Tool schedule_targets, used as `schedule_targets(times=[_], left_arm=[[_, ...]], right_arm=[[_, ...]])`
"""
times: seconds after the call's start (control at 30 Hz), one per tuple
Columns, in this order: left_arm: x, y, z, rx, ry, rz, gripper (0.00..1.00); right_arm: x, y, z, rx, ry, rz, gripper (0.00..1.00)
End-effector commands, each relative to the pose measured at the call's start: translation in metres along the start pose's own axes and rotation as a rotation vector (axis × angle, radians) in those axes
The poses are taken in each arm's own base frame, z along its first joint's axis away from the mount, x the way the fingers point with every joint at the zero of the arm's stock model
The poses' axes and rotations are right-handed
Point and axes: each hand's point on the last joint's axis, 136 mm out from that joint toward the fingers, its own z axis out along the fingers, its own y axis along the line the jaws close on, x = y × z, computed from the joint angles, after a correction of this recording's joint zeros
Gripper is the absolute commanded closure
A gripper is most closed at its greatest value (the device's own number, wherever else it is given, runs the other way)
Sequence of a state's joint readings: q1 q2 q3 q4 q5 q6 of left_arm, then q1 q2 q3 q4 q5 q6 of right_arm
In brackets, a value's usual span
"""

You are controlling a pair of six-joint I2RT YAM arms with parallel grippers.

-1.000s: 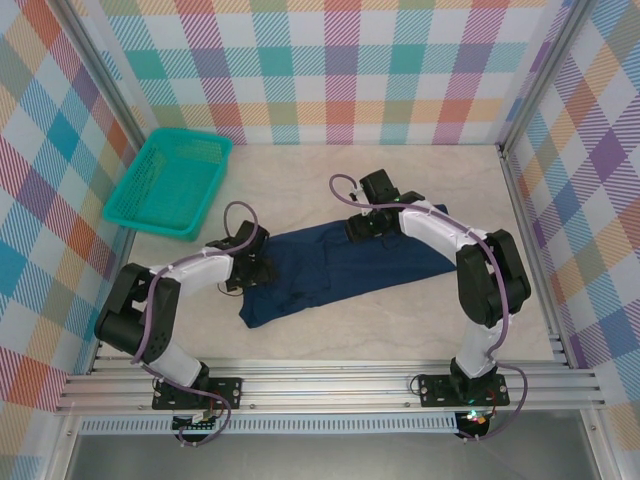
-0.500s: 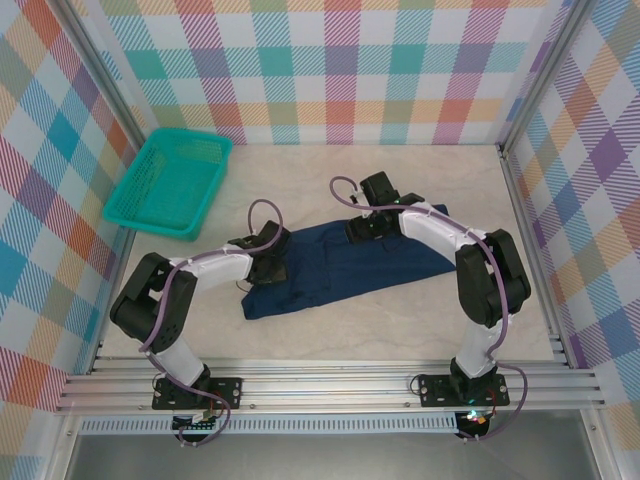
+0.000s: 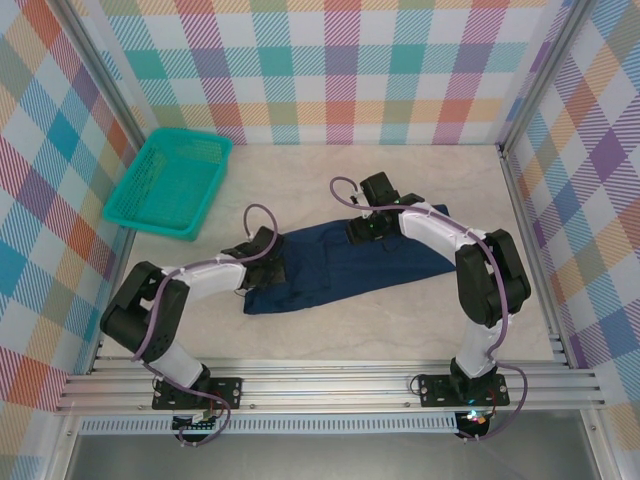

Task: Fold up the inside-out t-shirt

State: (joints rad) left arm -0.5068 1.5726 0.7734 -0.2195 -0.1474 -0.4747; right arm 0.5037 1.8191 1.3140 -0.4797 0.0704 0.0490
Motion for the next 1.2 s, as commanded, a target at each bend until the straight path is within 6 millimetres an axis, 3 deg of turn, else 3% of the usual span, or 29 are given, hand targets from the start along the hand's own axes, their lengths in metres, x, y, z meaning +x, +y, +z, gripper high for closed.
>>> schedule_targets(times=[0.0, 0.2, 0.33, 0.77, 0.97, 1.17], left_arm=[[-0.004, 0.040, -0.017, -0.083, -0.001, -0.035, 1.00], [-0.033, 0.099, -0.057, -0.278, -0.067, -0.084, 1.00], [-0.055, 0.123, -0.093, -0.413, -0.133, -0.065, 1.00], [-0.107, 0.103, -0.173, -0.507, -0.226, 0.110, 1.00], [-0.120, 0.110, -0.199, -0.582, -0.240, 0.173, 1.00], [-0.132, 0.105, -0.208, -0.577, -0.245, 0.212, 1.00]], right_arm=[[0.002, -0.006, -0.008, 0.024, 0.000, 0.011, 0.35], [0.002, -0.014, -0.024, 0.075, -0.004, -0.002, 0.35], [0.009, -0.018, -0.029, 0.089, 0.018, 0.028, 0.34], [0.034, -0.011, -0.005, -0.067, 0.125, 0.231, 0.35], [0.057, 0.016, 0.018, -0.219, 0.236, 0.322, 0.40], [0.071, 0.041, 0.026, -0.297, 0.280, 0.340, 0.42]])
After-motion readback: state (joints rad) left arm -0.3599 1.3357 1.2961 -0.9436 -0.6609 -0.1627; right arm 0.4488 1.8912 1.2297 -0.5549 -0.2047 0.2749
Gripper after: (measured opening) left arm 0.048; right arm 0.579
